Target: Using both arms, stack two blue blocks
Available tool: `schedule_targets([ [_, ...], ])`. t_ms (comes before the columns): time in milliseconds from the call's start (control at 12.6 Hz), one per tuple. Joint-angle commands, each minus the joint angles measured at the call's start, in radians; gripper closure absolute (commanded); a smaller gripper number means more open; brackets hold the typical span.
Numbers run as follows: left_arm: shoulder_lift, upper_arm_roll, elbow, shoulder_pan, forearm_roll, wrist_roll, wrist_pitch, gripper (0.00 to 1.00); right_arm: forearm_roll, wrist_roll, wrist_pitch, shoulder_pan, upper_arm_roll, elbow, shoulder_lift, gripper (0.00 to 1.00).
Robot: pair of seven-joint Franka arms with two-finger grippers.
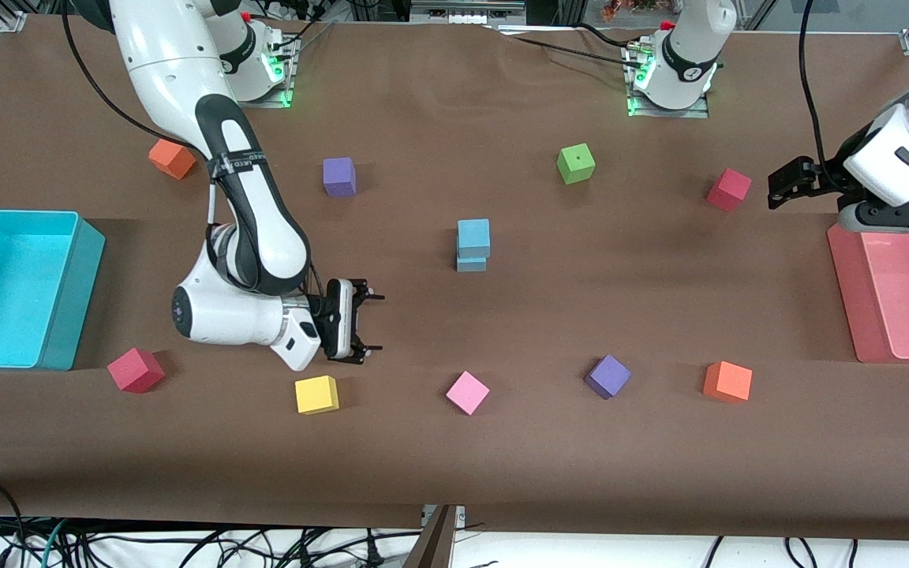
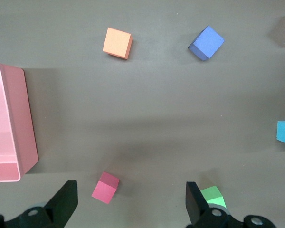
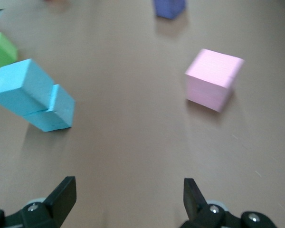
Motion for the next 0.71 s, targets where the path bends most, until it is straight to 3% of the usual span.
schedule_targets([
  [0,-0.061,0.014,-0.068,-0.018,0.004,0.016,0.032,0.00,-0.050,0.314,-0.011,0.005,-0.018,0.090,0.010,0.00],
  [79,-0.061,0.012,-0.068,-0.016,-0.009,0.018,0.030,0.00,-0.072,0.446,0.018,0.014,-0.024,0.104,0.013,0.00],
  [397,-0.084,0.024,-0.099,-0.021,-0.053,0.022,0.039,0.00,-0.321,0.946,0.041,0.094,-0.020,0.141,0.024,0.00],
  [635,-0.088,0.027,-0.100,-0.022,-0.052,0.022,0.029,0.00,-0.410,1.198,-0.089,0.092,-0.034,0.119,-0.043,0.00],
])
